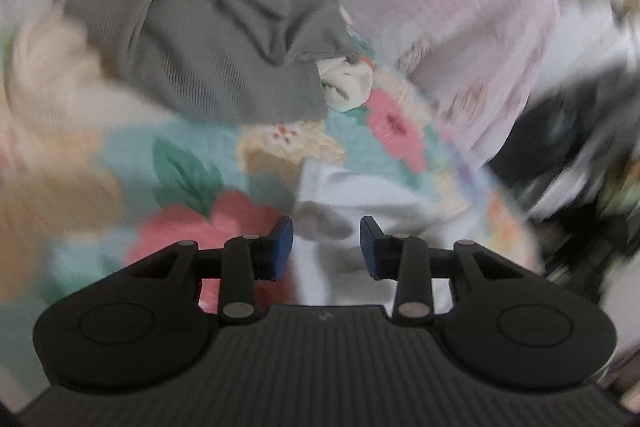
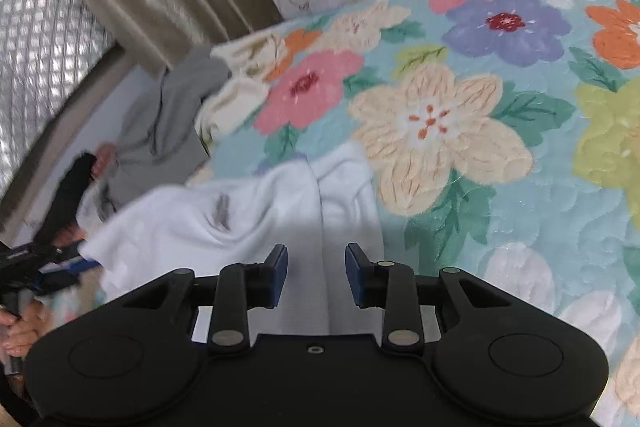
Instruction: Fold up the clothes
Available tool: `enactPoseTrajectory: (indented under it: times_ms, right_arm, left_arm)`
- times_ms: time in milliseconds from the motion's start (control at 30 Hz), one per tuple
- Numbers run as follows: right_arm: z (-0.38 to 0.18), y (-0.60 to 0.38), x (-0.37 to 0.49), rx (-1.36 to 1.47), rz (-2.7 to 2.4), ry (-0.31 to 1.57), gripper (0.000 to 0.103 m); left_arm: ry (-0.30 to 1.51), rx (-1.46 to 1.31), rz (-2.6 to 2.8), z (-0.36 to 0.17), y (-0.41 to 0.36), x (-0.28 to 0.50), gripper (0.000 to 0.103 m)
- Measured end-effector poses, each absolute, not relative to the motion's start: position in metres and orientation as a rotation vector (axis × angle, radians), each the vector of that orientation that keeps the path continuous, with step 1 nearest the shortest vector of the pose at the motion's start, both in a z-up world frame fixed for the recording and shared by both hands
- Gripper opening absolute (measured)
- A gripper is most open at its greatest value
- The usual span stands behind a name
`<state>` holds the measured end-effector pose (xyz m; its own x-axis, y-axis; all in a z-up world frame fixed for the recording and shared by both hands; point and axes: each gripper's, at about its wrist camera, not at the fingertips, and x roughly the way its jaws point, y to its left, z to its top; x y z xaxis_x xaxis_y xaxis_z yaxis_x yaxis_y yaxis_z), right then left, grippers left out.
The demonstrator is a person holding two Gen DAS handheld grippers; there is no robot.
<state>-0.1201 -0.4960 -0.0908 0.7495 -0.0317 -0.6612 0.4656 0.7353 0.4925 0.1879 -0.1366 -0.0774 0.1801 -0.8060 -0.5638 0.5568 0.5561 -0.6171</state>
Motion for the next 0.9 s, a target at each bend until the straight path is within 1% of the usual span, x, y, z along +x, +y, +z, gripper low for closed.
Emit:
enactPoseTrajectory:
  times_ms: [67,100,167,267,300,333,367,400,433,467,500,567,600,633,767,833,900]
  right_arm:
    - [-0.095,-0.496,-0.113,0.699,-0.274,0.679,0.037]
    - [-0.096,-0.496,-0.11,0.703,-0.264,0.677,0.037]
    - [-0.099,-0.497,-0.103,0.701,-0.253,0.672,0.037]
    - [-0.103,-0.498,-0.089,0.676,-0.251,0.671,0.037]
    - [-0.104,-0.498,-0.085,0.659,-0.253,0.671,0.03]
    - [-0.1,-0.494,-0.082,0.619,-0.258,0.668,0.018]
    - [-0.095,-0.489,-0.081,0.568,-0.264,0.663,0.008]
    - [-0.089,-0.484,-0.08,0.517,-0.27,0.657,0.007]
    - [-0.081,-0.479,-0.082,0.483,-0.28,0.635,0.007]
    - [-0.071,-0.473,-0.088,0.459,-0.293,0.603,0.007]
    - [-0.061,-0.467,-0.094,0.435,-0.306,0.57,0.007]
    - [-0.045,-0.461,-0.106,0.424,-0.329,0.511,0.006]
    - [-0.038,-0.459,-0.112,0.428,-0.338,0.49,0.005]
    - [-0.034,-0.457,-0.114,0.426,-0.348,0.483,0.005]
    - [-0.048,-0.462,-0.096,0.409,-0.448,0.6,0.005]
    - [-0.064,-0.467,-0.085,0.445,-0.513,0.678,0.005]
    - [-0.069,-0.468,-0.08,0.459,-0.561,0.688,0.005]
  left_arm:
    - [0.934,-0.193,-1.016,-0.07,-0.141,0.18,0.036]
    - [0.922,-0.204,-1.062,-0.068,-0.141,0.179,0.038]
    - [0.894,-0.208,-1.14,-0.064,-0.143,0.175,0.046]
    - [0.853,-0.135,-1.213,-0.066,-0.154,0.165,0.051]
    - [0.852,-0.101,-1.223,-0.071,-0.159,0.161,0.054]
    - [0.86,-0.076,-1.228,-0.075,-0.165,0.158,0.055]
    - [0.867,-0.051,-1.23,-0.08,-0.17,0.155,0.056]
    - [0.873,-0.025,-1.218,-0.085,-0.176,0.151,0.056]
    - [0.88,0.001,-1.2,-0.09,-0.182,0.149,0.054]
    - [0.893,0.035,-1.15,-0.091,-0.189,0.147,0.04]
    - [0.906,0.069,-1.101,-0.093,-0.195,0.146,0.009]
    - [0.93,0.125,-1.003,-0.095,-0.208,0.145,0.008]
    - [0.945,0.093,-0.972,-0.093,-0.21,0.146,0.008]
    - [0.911,0.096,-0.955,-0.088,-0.212,0.144,0.008]
    - [0.762,0.183,-0.883,-0.079,-0.227,0.13,0.008]
    - [0.749,0.197,-0.872,-0.088,-0.235,0.128,0.008]
    - [0.74,0.211,-0.858,-0.092,-0.239,0.125,0.008]
